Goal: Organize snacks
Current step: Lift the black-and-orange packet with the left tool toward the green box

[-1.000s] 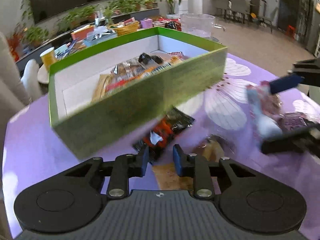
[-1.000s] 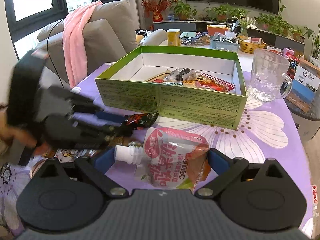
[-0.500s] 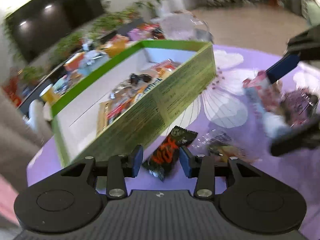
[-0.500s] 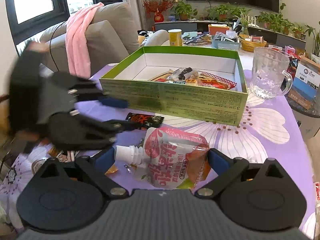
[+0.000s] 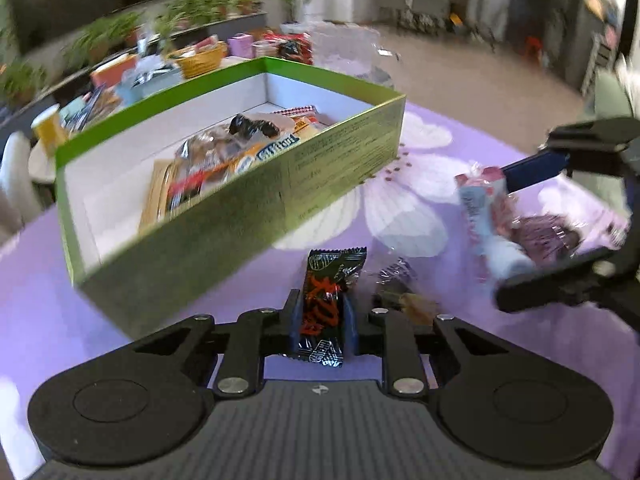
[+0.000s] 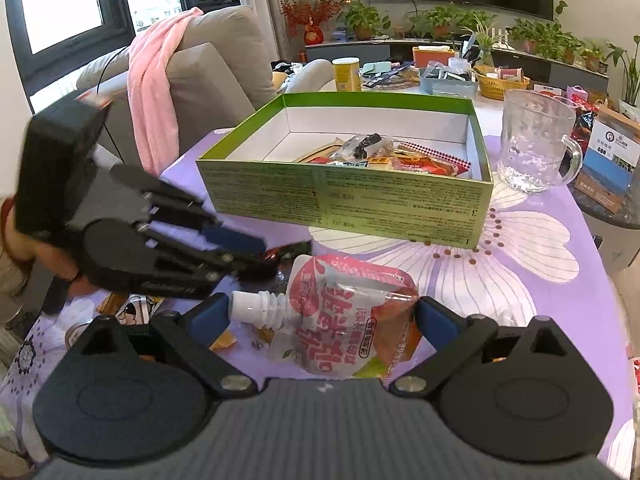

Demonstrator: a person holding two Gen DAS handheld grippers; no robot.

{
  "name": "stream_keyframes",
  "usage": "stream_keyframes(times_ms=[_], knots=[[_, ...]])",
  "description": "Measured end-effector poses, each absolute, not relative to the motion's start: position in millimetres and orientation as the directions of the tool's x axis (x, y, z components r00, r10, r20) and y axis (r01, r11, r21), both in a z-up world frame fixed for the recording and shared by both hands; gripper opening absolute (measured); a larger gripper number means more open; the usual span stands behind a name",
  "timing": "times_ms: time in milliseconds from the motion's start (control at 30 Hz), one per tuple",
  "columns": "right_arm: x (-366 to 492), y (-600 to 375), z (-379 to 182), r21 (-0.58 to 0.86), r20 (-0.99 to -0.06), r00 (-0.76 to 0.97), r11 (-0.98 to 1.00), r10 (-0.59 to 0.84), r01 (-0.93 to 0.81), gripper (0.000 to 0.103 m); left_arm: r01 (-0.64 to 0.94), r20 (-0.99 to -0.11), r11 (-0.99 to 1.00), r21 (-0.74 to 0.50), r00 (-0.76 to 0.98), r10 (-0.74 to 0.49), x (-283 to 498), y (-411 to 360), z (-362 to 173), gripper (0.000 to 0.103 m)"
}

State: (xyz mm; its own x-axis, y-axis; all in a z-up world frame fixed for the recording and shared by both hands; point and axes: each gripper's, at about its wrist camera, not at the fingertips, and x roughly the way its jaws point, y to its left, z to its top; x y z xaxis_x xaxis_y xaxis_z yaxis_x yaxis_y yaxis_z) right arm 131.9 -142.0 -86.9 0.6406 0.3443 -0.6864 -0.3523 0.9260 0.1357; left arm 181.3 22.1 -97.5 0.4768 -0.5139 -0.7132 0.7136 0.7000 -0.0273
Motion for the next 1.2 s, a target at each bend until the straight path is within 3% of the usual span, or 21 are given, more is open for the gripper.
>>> stream_keyframes(times_ms=[167, 300, 533, 733, 1033, 1200], knots=[[129, -143, -81, 0.134, -0.670, 0.658, 0.928, 0.344, -0.348, 0.077, 0.632, -0.656, 0.773, -0.065, 0.556, -0.510, 150, 34, -84, 0.005], [129, -143, -72, 0.142, -0.650, 0.675, 0.928, 0.350, -0.346, 0.077, 0.593, -0.605, 0.802, -0.078, 0.611, -0.511, 134, 45, -67, 0.005], [125, -141, -68, 0.138, -0.641, 0.681, 0.926, 0.354, -0.351, 0.077, 0.565, -0.611, 0.822, -0.075, 0.625, -0.486, 132, 51, -71, 0.005], [128, -140, -63, 0.135, -0.634, 0.691, 0.930, 0.346, -0.342, 0.077, 0.520, -0.538, 0.851, -0.070, 0.699, -0.471, 129, 56, -49, 0.005], [161, -133, -29, 0.095, -0.540, 0.764, 0.927, 0.353, -0.362, 0.077, 0.428, -0.423, 0.904, 0.004, 0.819, -0.386, 152, 45, -10, 0.005], [192, -134, -17, 0.103, -0.493, 0.789, 0.925, 0.368, -0.367, 0.077, 0.384, -0.410, 0.923, 0.014, 0.845, -0.345, 182, 43, -2, 0.005]])
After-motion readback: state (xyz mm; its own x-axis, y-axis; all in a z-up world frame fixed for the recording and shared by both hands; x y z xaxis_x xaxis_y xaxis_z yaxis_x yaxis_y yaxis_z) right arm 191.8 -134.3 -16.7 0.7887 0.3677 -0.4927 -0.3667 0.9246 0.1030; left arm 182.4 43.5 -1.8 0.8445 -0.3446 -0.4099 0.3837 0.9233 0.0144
